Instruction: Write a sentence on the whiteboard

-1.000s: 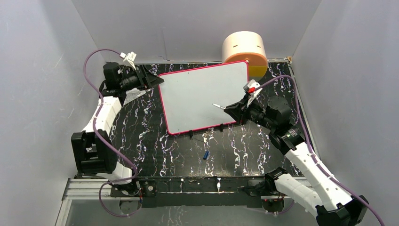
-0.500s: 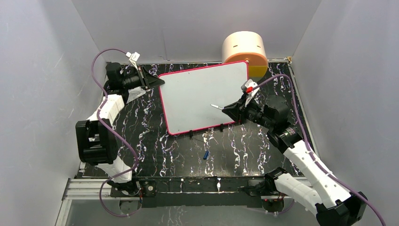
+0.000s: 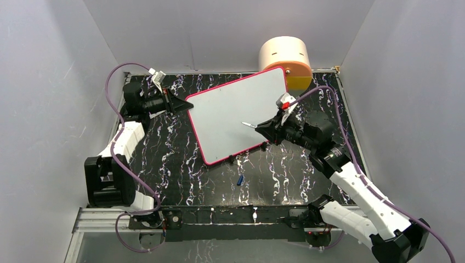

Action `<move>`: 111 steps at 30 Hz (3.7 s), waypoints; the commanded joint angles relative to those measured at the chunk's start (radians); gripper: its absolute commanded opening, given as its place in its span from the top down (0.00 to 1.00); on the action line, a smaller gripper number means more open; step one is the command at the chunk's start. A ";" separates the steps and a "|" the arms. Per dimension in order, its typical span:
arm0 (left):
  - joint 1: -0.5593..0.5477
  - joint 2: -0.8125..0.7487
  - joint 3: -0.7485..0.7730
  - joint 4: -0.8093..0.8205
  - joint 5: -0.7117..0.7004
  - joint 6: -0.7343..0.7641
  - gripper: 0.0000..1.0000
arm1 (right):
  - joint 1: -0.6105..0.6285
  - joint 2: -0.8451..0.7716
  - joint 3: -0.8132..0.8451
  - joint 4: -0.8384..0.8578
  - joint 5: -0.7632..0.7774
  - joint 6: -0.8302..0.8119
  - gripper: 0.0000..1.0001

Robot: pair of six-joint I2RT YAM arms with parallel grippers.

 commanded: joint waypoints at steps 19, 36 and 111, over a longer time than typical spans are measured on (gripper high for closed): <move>-0.024 -0.061 -0.040 -0.172 -0.045 0.191 1.00 | 0.533 0.373 0.305 0.066 0.741 -0.201 1.00; -0.122 -0.109 -0.045 -0.318 -0.183 0.294 1.00 | 0.607 0.599 0.510 0.044 0.894 -0.216 1.00; -0.123 -0.114 -0.056 -0.198 -0.115 0.210 1.00 | 0.623 0.696 0.518 0.118 1.062 -0.251 1.00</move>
